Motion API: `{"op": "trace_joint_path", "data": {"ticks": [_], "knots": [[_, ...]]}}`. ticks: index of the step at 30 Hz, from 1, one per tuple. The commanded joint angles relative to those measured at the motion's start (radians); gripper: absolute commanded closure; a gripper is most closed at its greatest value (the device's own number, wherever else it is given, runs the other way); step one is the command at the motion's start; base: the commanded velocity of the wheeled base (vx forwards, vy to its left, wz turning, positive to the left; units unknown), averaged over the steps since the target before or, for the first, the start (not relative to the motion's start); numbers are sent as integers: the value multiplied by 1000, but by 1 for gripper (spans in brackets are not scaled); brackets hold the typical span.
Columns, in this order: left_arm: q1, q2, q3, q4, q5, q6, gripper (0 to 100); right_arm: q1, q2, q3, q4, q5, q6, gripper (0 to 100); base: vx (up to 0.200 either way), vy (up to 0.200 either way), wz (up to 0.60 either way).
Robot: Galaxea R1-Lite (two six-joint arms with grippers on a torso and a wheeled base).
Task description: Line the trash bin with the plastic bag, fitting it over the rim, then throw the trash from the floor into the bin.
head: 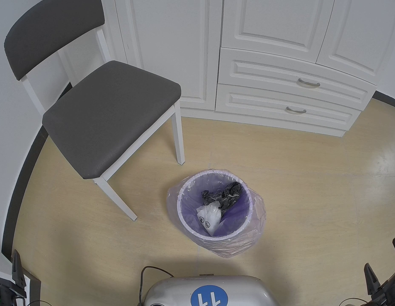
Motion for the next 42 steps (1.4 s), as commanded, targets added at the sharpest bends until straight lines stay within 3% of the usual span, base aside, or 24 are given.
{"op": "trace_joint_path", "data": {"ticks": [1,3,5,8,18,22,23,30,36,42], "knots": [[-1,-15,18,0,-1,-1,0,0,-16,18,0,-4,2,0,0,0,0],[-1,-15,18,0,-23,-2,0,0,-16,18,0,-35,12,0,0,0,0],[-1,-15,18,0,-89,-5,0,0,-16,18,3,-119,48,0,0,0,0],[1,-16,18,18,-162,6,0,0,-16,18,6,-162,67,0,0,0,0],[-1,-16,18,22,-195,-8,0,0,-16,18,7,-115,67,0,0,0,0],[1,-16,18,41,-297,-42,0,-1,-16,18,7,-118,64,0,0,0,0],[-1,-16,15,91,-368,-31,0,-1,-16,18,7,-116,59,0,0,0,0],[-1,-16,16,75,-357,-22,0,-1,-16,18,7,-107,62,0,0,0,0],[-1,-15,16,74,-356,-24,0,-1,-16,18,12,19,13,0,0,0,0],[-1,-15,18,74,-356,-22,0,-1,-16,18,10,31,18,0,0,0,0]]}}
